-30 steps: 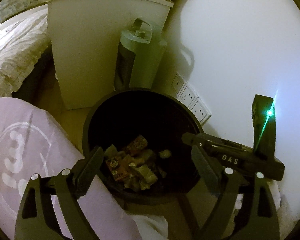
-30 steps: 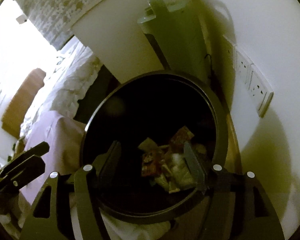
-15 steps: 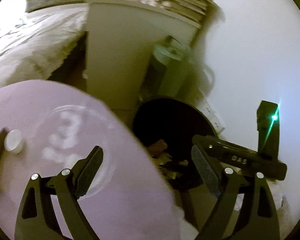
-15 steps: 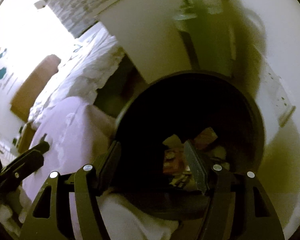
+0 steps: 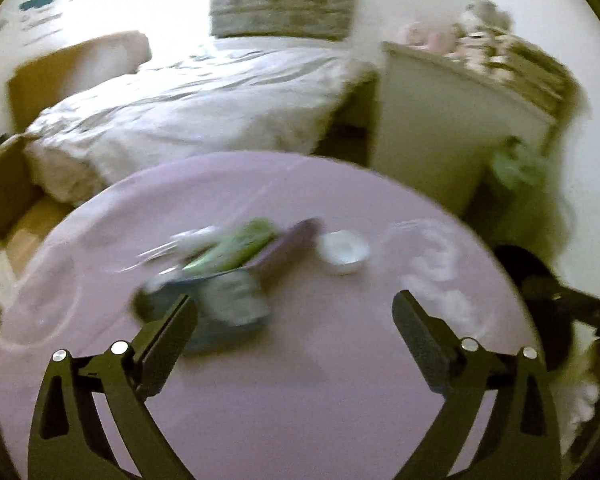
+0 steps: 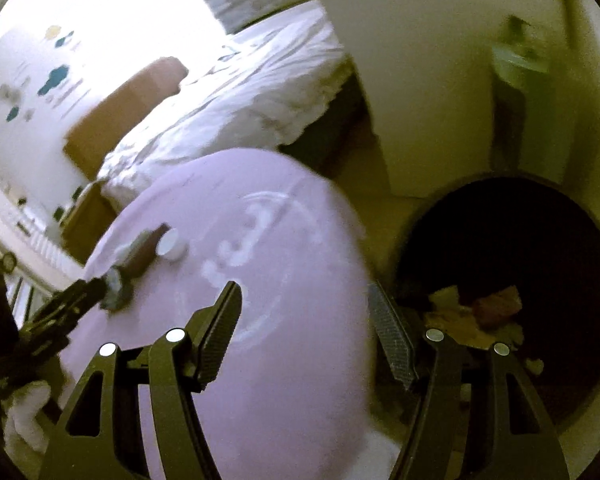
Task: Collect trash
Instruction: 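Grasp the blue printed packet with the left gripper while the right gripper grasps the white cup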
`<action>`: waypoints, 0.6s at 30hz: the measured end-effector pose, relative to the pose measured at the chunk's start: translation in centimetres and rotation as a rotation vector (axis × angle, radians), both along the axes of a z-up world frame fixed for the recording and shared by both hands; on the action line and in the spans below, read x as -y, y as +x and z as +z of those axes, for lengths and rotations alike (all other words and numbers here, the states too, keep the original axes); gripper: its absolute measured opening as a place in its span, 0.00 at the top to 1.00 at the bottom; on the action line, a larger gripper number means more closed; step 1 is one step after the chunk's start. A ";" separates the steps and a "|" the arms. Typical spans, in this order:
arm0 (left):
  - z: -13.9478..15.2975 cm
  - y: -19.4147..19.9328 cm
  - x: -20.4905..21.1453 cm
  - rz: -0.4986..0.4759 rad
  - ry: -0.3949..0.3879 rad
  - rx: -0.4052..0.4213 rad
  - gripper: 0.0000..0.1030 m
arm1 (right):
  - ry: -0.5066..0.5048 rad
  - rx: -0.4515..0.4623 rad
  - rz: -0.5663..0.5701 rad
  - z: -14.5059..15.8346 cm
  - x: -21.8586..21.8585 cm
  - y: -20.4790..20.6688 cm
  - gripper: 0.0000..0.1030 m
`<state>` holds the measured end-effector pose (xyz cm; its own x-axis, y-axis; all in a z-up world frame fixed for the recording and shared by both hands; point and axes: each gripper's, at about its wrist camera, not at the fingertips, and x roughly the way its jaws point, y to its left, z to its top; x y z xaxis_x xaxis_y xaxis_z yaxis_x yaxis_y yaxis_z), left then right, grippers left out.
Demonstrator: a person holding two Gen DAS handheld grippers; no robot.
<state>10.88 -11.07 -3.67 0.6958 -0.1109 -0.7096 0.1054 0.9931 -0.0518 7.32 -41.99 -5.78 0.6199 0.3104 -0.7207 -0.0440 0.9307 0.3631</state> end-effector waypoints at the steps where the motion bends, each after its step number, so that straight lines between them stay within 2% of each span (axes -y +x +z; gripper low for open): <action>1: -0.2 0.4 -1.0 0.021 -0.001 -0.013 0.06 | -0.001 0.000 0.020 0.1 -1.0 0.5 0.36; 3: -0.8 0.7 -3.0 0.088 -0.015 -0.038 0.06 | -0.007 0.001 0.057 0.2 -2.7 1.3 0.36; 6: -1.5 1.2 -4.9 0.133 -0.043 -0.062 0.06 | -0.019 -0.001 0.115 0.4 -5.4 2.5 0.36; 18: -2.3 1.9 -5.2 0.132 -0.058 -0.089 0.06 | -0.136 -0.030 0.296 -0.8 -14.5 8.8 0.36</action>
<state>12.76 -5.87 -5.99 0.6418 -0.0649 -0.7641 -0.0336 0.9931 -0.1126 16.07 -27.53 -6.55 0.4951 0.3738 -0.7843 -0.3116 0.9190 0.2414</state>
